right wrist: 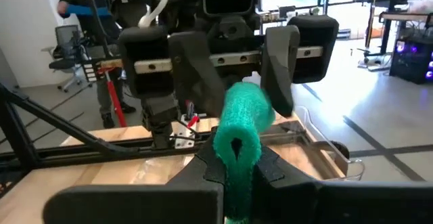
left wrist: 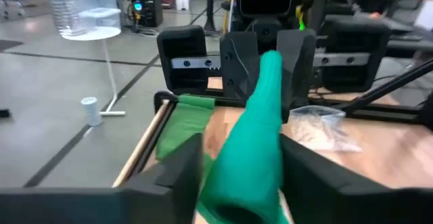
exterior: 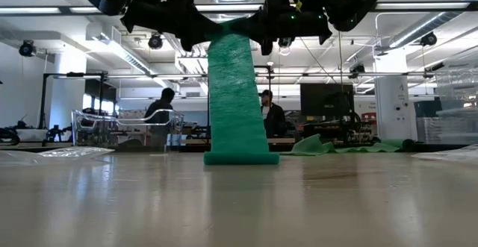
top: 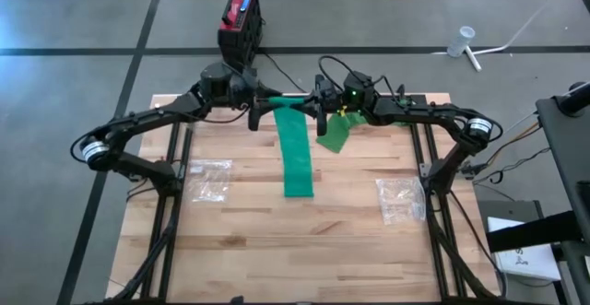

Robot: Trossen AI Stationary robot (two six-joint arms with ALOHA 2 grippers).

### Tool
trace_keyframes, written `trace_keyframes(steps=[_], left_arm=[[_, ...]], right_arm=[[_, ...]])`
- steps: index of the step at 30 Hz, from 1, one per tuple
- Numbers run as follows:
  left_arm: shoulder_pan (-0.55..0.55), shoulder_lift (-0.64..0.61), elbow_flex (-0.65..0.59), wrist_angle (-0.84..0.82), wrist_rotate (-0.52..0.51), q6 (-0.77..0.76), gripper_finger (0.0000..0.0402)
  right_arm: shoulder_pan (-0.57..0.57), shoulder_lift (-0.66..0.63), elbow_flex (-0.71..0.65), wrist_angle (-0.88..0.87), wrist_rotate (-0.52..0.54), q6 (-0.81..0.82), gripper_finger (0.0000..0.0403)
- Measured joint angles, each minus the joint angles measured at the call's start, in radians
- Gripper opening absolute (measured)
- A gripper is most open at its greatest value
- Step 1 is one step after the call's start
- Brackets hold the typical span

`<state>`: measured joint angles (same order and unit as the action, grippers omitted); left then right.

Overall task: Roll bandage
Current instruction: Roll the blue bandage

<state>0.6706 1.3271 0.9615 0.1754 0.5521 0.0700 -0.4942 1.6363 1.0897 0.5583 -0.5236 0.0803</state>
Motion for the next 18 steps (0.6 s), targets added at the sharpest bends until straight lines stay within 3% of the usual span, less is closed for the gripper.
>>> trace_keyframes(steps=[6, 8, 11, 18], left_arm=[[0.007, -0.003, -0.002, -0.014, 0.051, 0.022, 0.0028], [0.009, -0.008, -0.002, -0.020, 0.057, 0.023, 0.0011], [0.011, -0.025, -0.003, -0.029, 0.069, 0.026, 0.0033], [0.017, -0.068, -0.001, -0.056, 0.063, 0.057, 0.0141]], right_arm=[[0.001, 0.000, 0.000, -0.004, -0.007, 0.005, 0.0009], [0.001, 0.000, 0.000, -0.005, -0.007, 0.005, 0.0009], [0.002, 0.000, 0.000, 0.002, -0.008, 0.010, 0.0009], [0.002, -0.002, 0.000, -0.005, -0.017, 0.008, 0.0009]])
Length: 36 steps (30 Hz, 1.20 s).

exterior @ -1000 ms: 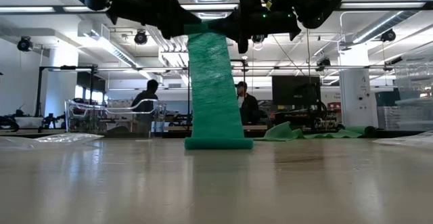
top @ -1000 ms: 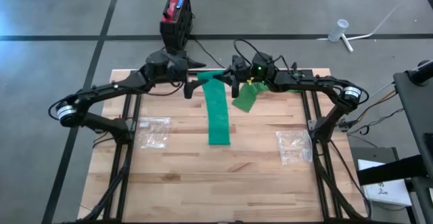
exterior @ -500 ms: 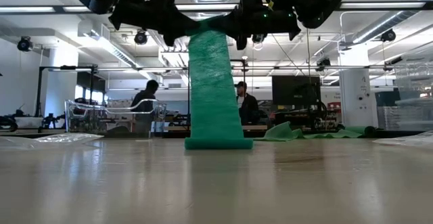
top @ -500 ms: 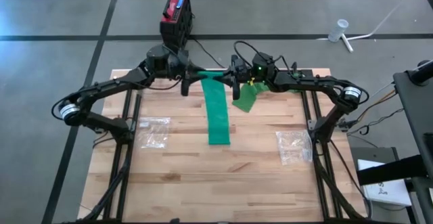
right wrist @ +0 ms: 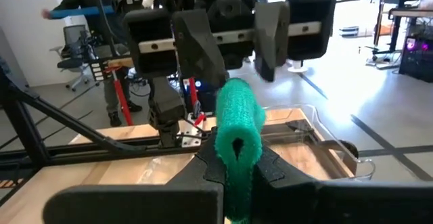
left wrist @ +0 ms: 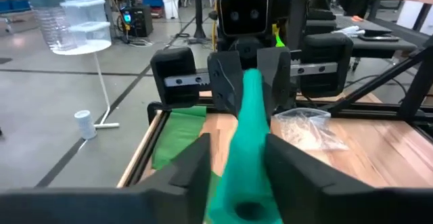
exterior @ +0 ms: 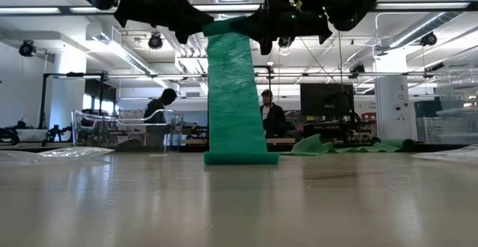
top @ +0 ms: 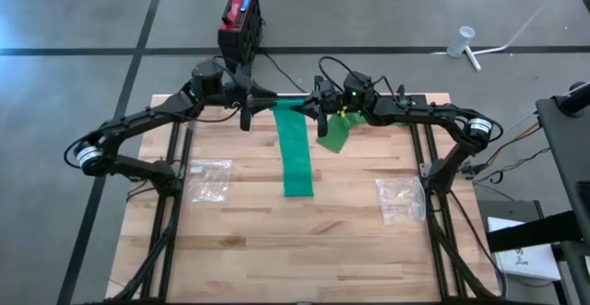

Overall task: Roll bandage
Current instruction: Roll the blue bandage

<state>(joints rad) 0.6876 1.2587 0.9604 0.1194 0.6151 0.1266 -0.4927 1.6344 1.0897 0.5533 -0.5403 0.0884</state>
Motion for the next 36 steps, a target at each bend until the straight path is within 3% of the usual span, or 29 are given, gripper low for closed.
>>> trace_keyframes(steps=[7, 11, 18, 23, 28, 36], left_arm=[[0.000, -0.002, -0.005, -0.015, 0.006, 0.026, 0.0230], [0.000, -0.003, -0.009, -0.016, 0.104, 0.030, 0.0265], [0.003, 0.002, -0.011, -0.016, 0.056, 0.002, 0.0278], [0.003, 0.016, -0.014, -0.017, 0.051, -0.031, 0.0247], [0.003, 0.022, -0.015, 0.005, 0.051, -0.031, 0.0193], [0.003, 0.022, -0.015, 0.017, 0.051, 0.011, 0.0023]], right_arm=[[0.002, 0.000, 0.000, 0.004, 0.002, -0.018, 0.0009], [0.002, 0.000, 0.000, 0.005, 0.006, -0.029, 0.0009], [0.004, 0.000, 0.000, 0.012, 0.009, -0.038, 0.0009], [0.004, -0.003, 0.000, 0.043, 0.009, -0.025, 0.0009], [0.005, -0.003, 0.000, 0.043, 0.009, -0.024, 0.0009], [0.009, -0.004, 0.000, 0.031, 0.024, 0.003, 0.0048]])
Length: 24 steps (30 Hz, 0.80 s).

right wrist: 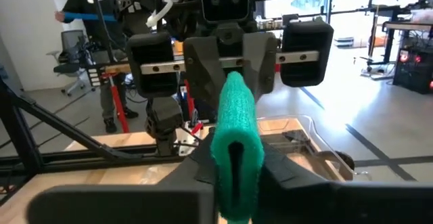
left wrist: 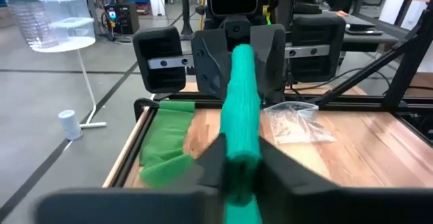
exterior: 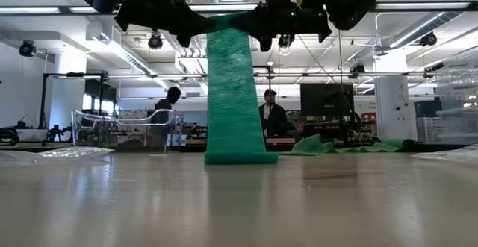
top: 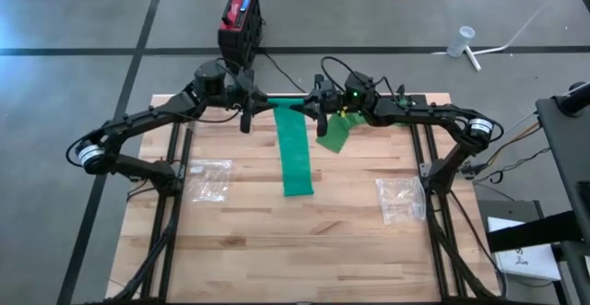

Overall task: Roll bandage
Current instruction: Roll the blue bandage

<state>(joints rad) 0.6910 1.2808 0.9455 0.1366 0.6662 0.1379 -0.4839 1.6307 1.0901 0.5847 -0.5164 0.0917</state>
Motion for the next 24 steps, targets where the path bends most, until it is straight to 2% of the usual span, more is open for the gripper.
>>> trace_keyframes(steps=[2, 6, 12, 18, 24], left_arm=[[0.000, 0.000, 0.000, 0.001, -0.003, 0.001, 0.0014], [0.000, -0.005, 0.000, 0.003, -0.004, 0.003, 0.0029], [0.000, -0.018, 0.002, 0.002, -0.007, 0.036, 0.0008], [-0.010, -0.039, 0.002, 0.010, -0.088, 0.147, 0.0009], [-0.015, -0.039, 0.002, 0.009, -0.136, 0.254, 0.0007]], right_arm=[[0.000, 0.000, 0.000, -0.001, -0.007, 0.002, 0.0071], [0.000, -0.014, 0.000, -0.005, -0.009, -0.023, 0.0132], [0.000, -0.039, 0.000, 0.001, -0.006, -0.021, 0.0209], [-0.014, -0.040, 0.000, 0.001, 0.020, 0.177, 0.0241], [-0.024, -0.041, 0.008, 0.033, 0.074, 0.523, 0.0249]])
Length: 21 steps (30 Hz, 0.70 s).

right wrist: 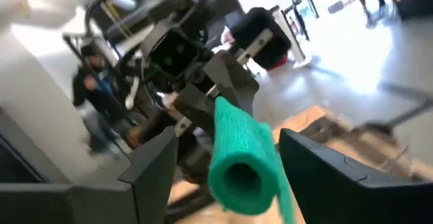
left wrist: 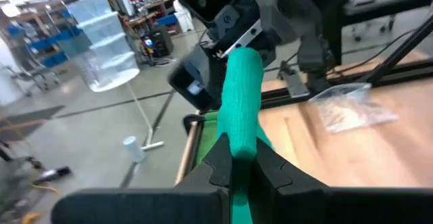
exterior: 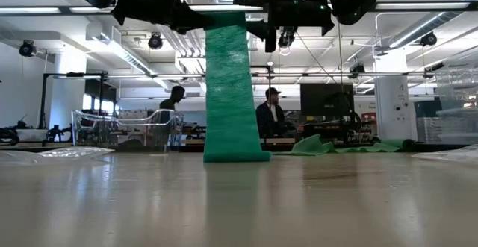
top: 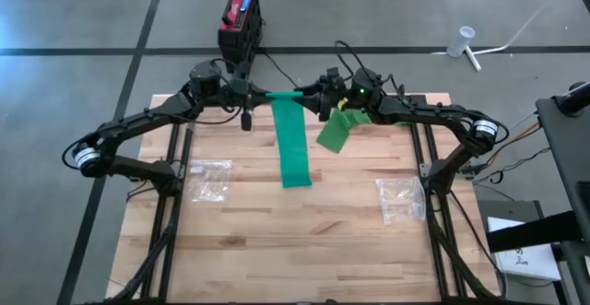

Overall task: Roll bandage
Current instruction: Roll the blue bandage

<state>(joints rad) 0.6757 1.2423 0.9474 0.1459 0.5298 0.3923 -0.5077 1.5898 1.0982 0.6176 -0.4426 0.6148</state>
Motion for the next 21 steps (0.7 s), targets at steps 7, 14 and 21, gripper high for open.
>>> trace_keyframes(steps=[7, 14, 21], left_arm=[[-0.007, 0.001, 0.000, 0.003, -0.008, 0.081, 0.0007], [-0.019, 0.001, -0.001, 0.003, -0.037, 0.124, 0.0007], [-0.018, 0.002, -0.002, 0.003, -0.064, 0.208, 0.0007]], right_arm=[[-0.002, 0.029, 0.023, -0.012, -0.002, 0.151, 0.0243], [-0.001, 0.055, 0.041, -0.017, -0.009, 0.211, 0.0234], [-0.001, 0.056, 0.041, -0.014, -0.006, 0.282, 0.0215]])
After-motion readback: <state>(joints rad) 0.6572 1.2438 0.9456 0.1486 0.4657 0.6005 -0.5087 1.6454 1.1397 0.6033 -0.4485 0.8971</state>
